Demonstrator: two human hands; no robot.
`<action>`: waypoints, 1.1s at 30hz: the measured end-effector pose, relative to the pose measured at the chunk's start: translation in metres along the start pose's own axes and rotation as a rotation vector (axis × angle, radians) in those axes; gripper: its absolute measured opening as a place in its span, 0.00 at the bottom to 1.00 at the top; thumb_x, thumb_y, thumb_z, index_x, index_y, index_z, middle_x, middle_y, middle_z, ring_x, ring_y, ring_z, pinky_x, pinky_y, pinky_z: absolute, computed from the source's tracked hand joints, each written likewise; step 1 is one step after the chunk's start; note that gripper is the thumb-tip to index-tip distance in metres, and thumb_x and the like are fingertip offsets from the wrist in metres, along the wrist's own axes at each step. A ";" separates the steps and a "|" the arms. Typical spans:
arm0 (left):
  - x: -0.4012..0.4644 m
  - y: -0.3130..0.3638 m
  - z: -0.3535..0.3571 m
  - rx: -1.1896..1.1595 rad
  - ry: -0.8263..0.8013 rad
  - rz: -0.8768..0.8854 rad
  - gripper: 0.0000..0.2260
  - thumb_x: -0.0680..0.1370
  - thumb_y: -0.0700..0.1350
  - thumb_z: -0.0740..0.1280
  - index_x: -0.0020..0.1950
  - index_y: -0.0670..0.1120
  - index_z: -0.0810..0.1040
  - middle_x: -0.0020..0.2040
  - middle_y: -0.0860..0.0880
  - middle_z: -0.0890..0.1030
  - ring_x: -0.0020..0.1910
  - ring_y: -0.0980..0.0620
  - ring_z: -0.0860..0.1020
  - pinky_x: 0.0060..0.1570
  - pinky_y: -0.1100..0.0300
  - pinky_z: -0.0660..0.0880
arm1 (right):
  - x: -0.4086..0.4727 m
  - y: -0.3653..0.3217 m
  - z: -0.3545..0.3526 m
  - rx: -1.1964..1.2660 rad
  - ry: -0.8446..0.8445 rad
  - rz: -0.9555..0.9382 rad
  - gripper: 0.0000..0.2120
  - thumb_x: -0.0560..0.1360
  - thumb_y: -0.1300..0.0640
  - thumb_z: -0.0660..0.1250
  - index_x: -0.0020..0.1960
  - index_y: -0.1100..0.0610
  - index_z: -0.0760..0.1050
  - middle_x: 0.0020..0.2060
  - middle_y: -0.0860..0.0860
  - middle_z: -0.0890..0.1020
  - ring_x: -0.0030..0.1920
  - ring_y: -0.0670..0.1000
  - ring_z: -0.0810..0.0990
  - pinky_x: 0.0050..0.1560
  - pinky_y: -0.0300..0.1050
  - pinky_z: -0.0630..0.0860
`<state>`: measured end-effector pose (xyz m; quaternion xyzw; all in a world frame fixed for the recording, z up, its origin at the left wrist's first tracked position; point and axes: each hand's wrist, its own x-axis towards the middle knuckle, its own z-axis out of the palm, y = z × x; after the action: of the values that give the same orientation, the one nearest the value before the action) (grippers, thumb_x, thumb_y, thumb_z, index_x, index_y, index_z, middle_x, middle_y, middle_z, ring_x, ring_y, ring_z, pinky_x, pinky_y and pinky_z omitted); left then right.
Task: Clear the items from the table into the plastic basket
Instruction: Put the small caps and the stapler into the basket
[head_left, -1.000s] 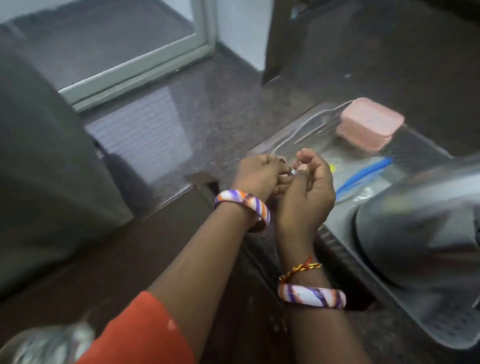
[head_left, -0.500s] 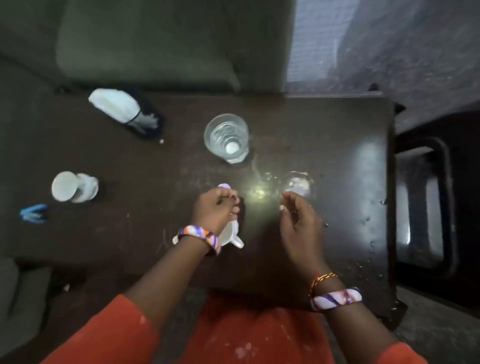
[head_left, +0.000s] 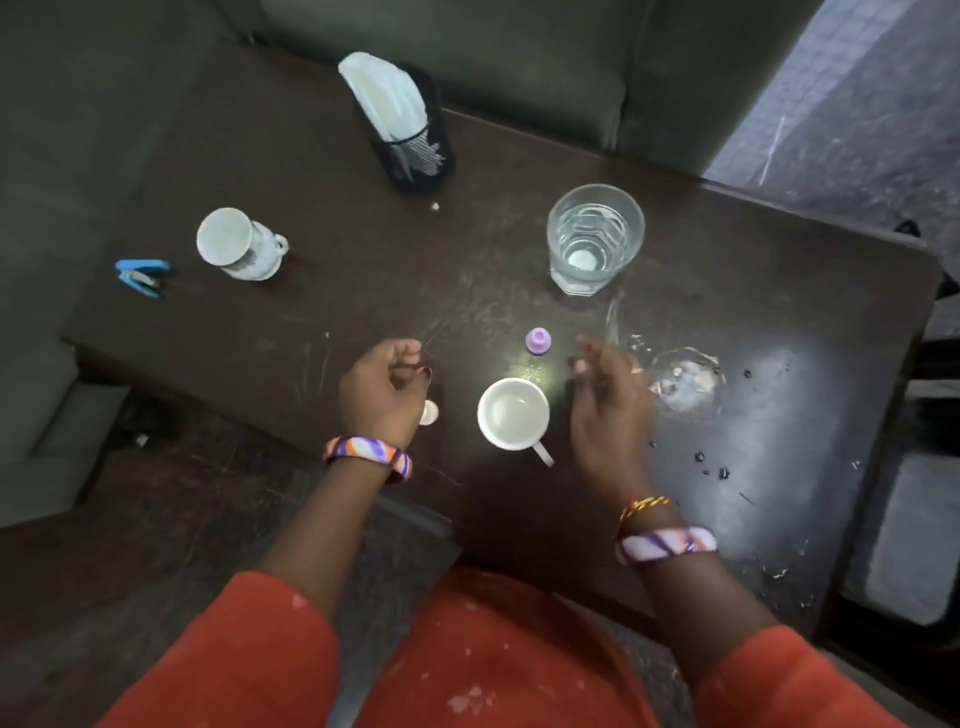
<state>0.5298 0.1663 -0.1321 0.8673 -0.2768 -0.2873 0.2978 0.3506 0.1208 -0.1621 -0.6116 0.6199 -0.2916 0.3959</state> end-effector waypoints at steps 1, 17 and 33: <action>0.000 -0.003 -0.004 0.088 -0.027 0.042 0.14 0.70 0.36 0.70 0.55 0.41 0.79 0.51 0.44 0.82 0.43 0.55 0.79 0.53 0.58 0.76 | 0.013 -0.003 -0.003 -0.014 -0.019 -0.038 0.15 0.75 0.67 0.60 0.58 0.59 0.77 0.52 0.59 0.81 0.48 0.48 0.75 0.49 0.32 0.67; 0.025 -0.038 -0.028 0.010 -0.190 0.087 0.07 0.69 0.37 0.72 0.46 0.44 0.81 0.43 0.44 0.84 0.39 0.59 0.82 0.41 0.68 0.75 | 0.071 -0.075 0.040 -0.375 -0.422 -0.263 0.04 0.69 0.67 0.65 0.39 0.62 0.79 0.30 0.51 0.80 0.35 0.47 0.80 0.34 0.31 0.69; -0.050 0.124 -0.002 -0.125 -0.855 0.697 0.15 0.70 0.34 0.69 0.46 0.55 0.78 0.41 0.59 0.79 0.44 0.53 0.82 0.47 0.61 0.80 | -0.064 -0.081 -0.076 0.104 0.646 0.210 0.14 0.71 0.63 0.69 0.42 0.43 0.74 0.37 0.42 0.83 0.38 0.43 0.82 0.41 0.37 0.78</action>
<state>0.4588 0.1169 -0.0301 0.5111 -0.6261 -0.5140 0.2873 0.3253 0.1683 -0.0462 -0.3996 0.7570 -0.4590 0.2378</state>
